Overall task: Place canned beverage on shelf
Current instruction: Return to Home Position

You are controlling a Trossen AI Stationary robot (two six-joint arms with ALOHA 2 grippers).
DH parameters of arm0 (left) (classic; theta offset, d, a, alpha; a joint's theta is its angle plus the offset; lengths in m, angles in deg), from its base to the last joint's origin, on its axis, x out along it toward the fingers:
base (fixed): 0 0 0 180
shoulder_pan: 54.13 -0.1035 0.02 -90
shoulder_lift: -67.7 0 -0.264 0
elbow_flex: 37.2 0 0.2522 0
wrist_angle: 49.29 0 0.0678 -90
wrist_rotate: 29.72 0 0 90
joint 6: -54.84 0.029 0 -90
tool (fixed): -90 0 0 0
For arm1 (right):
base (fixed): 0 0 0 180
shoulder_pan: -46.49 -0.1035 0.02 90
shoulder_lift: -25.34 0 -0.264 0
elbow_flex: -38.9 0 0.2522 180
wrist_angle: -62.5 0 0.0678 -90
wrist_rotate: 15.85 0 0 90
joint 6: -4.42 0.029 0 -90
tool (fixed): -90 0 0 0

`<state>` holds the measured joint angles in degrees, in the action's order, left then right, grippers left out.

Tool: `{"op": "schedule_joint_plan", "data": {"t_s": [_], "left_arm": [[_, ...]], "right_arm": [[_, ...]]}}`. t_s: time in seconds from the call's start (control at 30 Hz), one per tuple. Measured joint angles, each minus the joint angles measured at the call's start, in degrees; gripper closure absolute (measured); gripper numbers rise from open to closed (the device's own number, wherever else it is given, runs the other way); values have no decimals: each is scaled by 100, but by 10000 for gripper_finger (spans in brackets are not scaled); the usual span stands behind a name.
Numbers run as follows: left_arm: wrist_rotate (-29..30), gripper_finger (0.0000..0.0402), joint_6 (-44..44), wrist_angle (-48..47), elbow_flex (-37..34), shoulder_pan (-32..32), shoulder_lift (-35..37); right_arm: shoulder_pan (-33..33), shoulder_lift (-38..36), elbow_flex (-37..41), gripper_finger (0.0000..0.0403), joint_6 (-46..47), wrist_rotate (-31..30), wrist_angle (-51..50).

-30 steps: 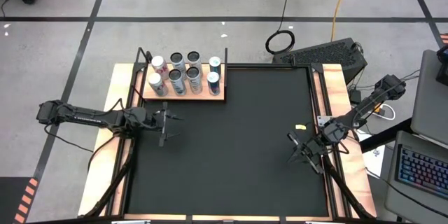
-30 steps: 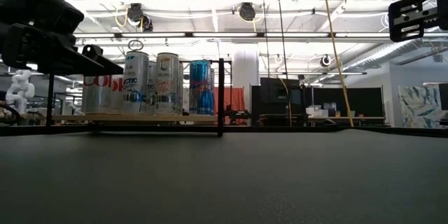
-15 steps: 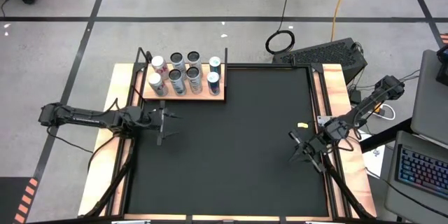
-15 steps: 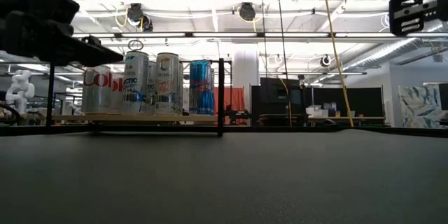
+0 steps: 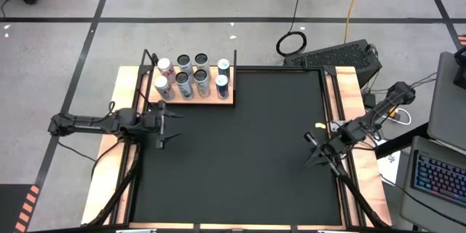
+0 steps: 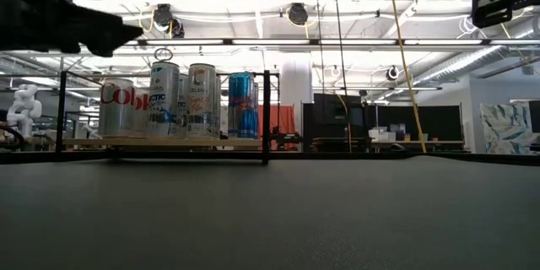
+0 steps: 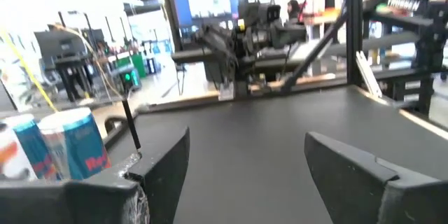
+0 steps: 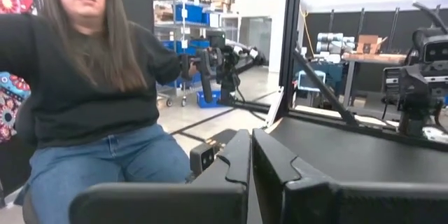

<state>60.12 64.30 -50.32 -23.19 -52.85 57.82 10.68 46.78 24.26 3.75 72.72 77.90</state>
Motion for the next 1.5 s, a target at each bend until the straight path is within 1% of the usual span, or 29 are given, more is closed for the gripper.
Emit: {"op": "schedule_joint_plan", "data": {"t_s": [0.33,0.5,0.67,0.97,1.07,1.33,1.5], "left_arm": [[0,118,0,1,-2,0,955],[0,118,0,32,-2,0,984],[0,118,0,-24,-2,-1,984],[0,118,0,-193,-2,-11,984],[0,118,0,-207,-2,-13,984],[-3,118,0,-279,-2,-98,984],[-2,118,0,-279,-2,-316,984]], "right_arm": [[0,-1040,0,403,-7,0,-598],[0,-1425,0,403,-15,0,-906],[0,-2104,2,403,-20,0,-1536],[22,-2136,2,403,-20,-2,-1685],[77,-2136,2,403,-20,0,-1915],[481,-2138,2,403,-17,0,-2578],[663,-2136,2,403,-19,0,-2649]]}}
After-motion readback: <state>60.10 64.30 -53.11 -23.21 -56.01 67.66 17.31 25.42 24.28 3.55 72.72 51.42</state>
